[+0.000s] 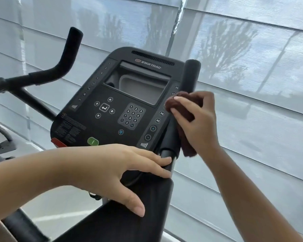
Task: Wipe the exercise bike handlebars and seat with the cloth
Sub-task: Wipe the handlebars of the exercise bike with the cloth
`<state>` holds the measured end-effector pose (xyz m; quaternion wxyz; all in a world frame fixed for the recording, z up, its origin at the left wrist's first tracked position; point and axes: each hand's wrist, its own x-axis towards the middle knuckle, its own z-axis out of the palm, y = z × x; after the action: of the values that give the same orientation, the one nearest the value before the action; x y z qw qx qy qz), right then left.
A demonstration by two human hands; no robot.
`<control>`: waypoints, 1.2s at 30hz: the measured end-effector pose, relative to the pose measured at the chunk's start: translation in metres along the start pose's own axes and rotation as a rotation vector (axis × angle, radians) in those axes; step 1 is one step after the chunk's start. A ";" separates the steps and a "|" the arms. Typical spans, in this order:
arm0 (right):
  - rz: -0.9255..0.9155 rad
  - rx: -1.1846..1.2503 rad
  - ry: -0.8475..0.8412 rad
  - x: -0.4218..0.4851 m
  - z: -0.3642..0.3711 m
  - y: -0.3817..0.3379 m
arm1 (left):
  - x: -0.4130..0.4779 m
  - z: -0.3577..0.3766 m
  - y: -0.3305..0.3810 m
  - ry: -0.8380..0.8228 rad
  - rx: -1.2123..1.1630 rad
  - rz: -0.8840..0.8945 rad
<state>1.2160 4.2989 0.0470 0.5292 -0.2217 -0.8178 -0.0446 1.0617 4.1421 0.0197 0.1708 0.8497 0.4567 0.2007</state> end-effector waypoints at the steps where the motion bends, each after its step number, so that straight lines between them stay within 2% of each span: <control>1: -0.030 -0.090 0.002 0.026 -0.001 -0.001 | 0.001 -0.002 -0.001 -0.024 0.031 0.006; 4: -0.035 -0.242 0.045 0.068 -0.006 -0.001 | 0.001 -0.004 -0.007 -0.075 0.008 0.029; 9: 0.048 -0.128 -0.260 -0.011 -0.014 -0.010 | 0.002 -0.010 -0.023 -0.164 0.015 0.117; 11: 0.117 -0.075 -0.283 -0.026 -0.021 -0.010 | 0.004 -0.011 -0.028 -0.179 0.039 0.152; 15: -0.035 -0.295 -0.325 -0.002 -0.016 -0.018 | 0.005 -0.009 -0.038 -0.179 -0.029 0.192; 18: -0.106 -0.483 -0.176 0.034 -0.007 -0.018 | 0.005 -0.006 -0.044 -0.172 -0.130 0.215; 20: -0.075 -0.496 -0.062 0.051 -0.004 -0.019 | 0.005 -0.005 -0.047 -0.169 -0.182 0.223; 21: -0.065 -0.498 -0.074 0.050 -0.002 -0.019 | 0.005 -0.005 -0.047 -0.167 -0.204 0.225; 23: -0.079 -0.494 -0.244 0.030 -0.003 -0.021 | 0.006 -0.004 -0.048 -0.157 -0.237 0.232; 25: -0.061 -0.380 -0.426 0.008 -0.010 -0.025 | 0.006 -0.004 -0.049 -0.151 -0.247 0.237; 28: -0.047 -0.356 -0.527 0.009 -0.016 -0.029 | 0.004 -0.005 -0.048 -0.196 -0.276 0.211; 30: -0.120 -0.504 -0.493 0.022 -0.015 -0.028 | 0.003 -0.004 -0.048 -0.211 -0.308 0.195; 32: -0.182 -0.603 -0.373 0.043 -0.012 -0.026 | 0.002 -0.002 -0.048 -0.200 -0.327 0.193; 36: -0.169 -0.680 -0.172 0.067 -0.004 -0.028 | 0.001 -0.002 -0.048 -0.228 -0.365 0.171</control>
<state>1.1852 4.2932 0.1126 0.3490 -0.3195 -0.8131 -0.3391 1.0268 4.1685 -0.0013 0.3548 0.8574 0.3170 0.1963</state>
